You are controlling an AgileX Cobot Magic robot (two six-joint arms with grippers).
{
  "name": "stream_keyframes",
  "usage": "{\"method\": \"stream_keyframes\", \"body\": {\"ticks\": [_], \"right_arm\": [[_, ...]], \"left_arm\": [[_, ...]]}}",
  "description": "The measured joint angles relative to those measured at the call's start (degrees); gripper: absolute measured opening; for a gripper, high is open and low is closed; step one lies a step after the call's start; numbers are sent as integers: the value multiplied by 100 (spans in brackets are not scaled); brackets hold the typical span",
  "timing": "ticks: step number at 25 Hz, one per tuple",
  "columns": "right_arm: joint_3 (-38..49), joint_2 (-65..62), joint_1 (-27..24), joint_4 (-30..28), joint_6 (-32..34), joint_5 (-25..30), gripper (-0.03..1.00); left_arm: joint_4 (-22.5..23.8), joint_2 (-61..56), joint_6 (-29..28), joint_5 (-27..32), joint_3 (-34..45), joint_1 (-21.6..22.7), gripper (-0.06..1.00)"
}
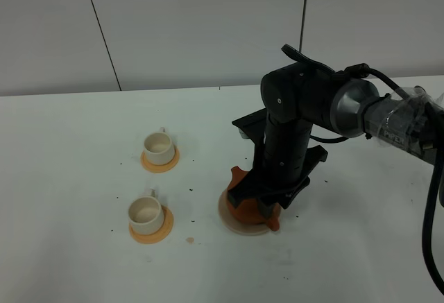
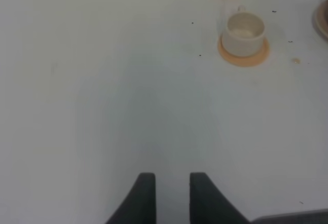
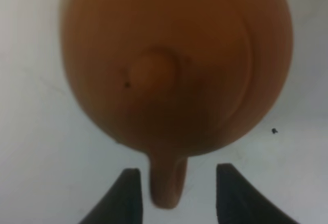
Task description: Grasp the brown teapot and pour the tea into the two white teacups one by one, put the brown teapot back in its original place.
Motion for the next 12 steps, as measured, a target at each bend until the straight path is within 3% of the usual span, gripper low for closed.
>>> {"method": "stream_keyframes", "body": {"ticks": [12], "right_arm": [[0, 158, -5, 115, 0, -42, 33]], "left_arm": [[0, 0, 0, 0, 0, 0, 23]]}}
